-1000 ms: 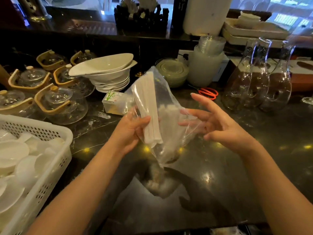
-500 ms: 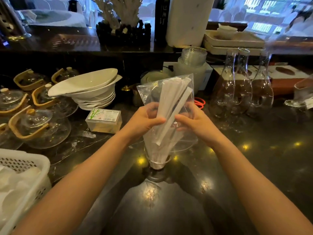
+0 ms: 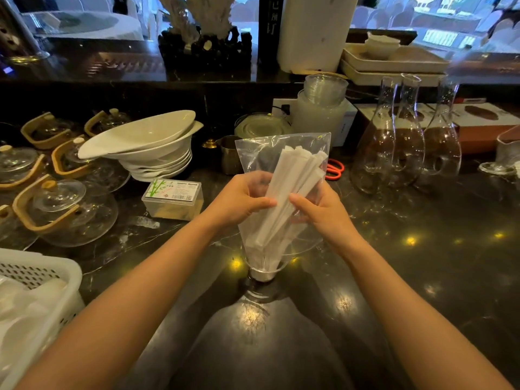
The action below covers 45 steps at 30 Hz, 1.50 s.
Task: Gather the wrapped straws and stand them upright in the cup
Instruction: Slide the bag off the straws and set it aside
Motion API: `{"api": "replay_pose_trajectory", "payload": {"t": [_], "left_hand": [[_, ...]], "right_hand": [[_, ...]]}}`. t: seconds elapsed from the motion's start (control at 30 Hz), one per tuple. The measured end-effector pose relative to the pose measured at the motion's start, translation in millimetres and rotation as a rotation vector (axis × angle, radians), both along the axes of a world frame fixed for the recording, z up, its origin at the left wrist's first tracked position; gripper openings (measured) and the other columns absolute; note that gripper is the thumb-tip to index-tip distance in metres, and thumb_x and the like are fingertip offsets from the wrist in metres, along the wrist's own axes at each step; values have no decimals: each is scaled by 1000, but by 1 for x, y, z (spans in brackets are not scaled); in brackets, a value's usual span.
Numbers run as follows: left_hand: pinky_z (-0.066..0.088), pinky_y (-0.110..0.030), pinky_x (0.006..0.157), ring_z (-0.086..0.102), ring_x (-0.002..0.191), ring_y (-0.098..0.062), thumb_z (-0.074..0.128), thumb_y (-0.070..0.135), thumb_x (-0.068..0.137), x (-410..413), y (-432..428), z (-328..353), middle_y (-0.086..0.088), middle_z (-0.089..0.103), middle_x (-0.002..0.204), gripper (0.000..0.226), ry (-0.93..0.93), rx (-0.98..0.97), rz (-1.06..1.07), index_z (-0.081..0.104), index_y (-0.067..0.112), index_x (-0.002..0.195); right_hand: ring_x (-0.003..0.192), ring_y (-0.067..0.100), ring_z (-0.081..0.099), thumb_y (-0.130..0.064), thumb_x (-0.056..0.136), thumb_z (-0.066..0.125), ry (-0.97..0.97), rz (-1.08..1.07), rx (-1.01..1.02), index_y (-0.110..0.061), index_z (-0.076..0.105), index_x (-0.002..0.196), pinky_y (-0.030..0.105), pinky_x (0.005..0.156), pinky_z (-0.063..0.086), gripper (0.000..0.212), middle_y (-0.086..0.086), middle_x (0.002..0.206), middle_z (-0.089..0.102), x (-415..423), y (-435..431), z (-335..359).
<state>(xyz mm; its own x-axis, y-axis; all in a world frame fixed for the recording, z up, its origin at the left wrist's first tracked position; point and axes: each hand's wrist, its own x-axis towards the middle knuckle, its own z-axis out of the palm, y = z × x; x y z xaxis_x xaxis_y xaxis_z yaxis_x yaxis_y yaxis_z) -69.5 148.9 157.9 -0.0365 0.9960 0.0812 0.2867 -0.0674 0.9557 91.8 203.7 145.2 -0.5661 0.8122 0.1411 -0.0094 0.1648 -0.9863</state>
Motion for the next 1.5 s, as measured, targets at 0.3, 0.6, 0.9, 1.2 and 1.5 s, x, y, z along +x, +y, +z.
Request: {"api": "replay_pose_trajectory", "payload": {"t": [0.3, 0.6, 0.9, 1.2, 1.5], "left_hand": [[45, -4, 54, 57, 65, 15, 68, 15, 74, 2, 1, 5, 17, 59, 81, 32, 206, 43, 85, 61, 24, 105], [43, -6, 47, 58, 52, 1, 65, 12, 77, 0, -6, 16, 11, 63, 73, 35, 319, 48, 60, 59, 19, 110], [53, -21, 57, 64, 68, -17, 60, 2, 79, -2, -3, 21, 1, 66, 81, 33, 364, 58, 21, 58, 14, 110], [47, -9, 49, 58, 55, 7, 60, 1, 79, -7, -1, 24, 9, 61, 71, 27, 325, 81, 44, 61, 14, 102], [51, -9, 66, 62, 68, 6, 62, 10, 79, -23, -2, 33, 12, 63, 75, 16, 305, 121, 66, 64, 22, 89]], "right_hand": [[86, 7, 66, -8, 86, 54, 18, -30, 48, -21, 47, 113, 24, 58, 59, 32, -5, 102, 61, -1, 2, 8], [88, 5, 66, -8, 86, 54, 44, 6, 72, -26, 49, 105, 19, 60, 56, 26, -8, 100, 60, -5, 3, 9], [86, -4, 61, -12, 84, 58, -9, -12, 124, -25, 53, 100, 12, 69, 51, 22, -10, 98, 58, -7, 6, 9], [78, 8, 66, -14, 84, 58, 12, -2, 93, -31, 52, 95, 23, 62, 55, 21, 3, 95, 65, -7, 4, 17], [73, 3, 66, -14, 89, 50, 36, -25, 96, -26, 54, 92, 19, 59, 54, 13, -3, 85, 67, -7, 6, 27]]}}
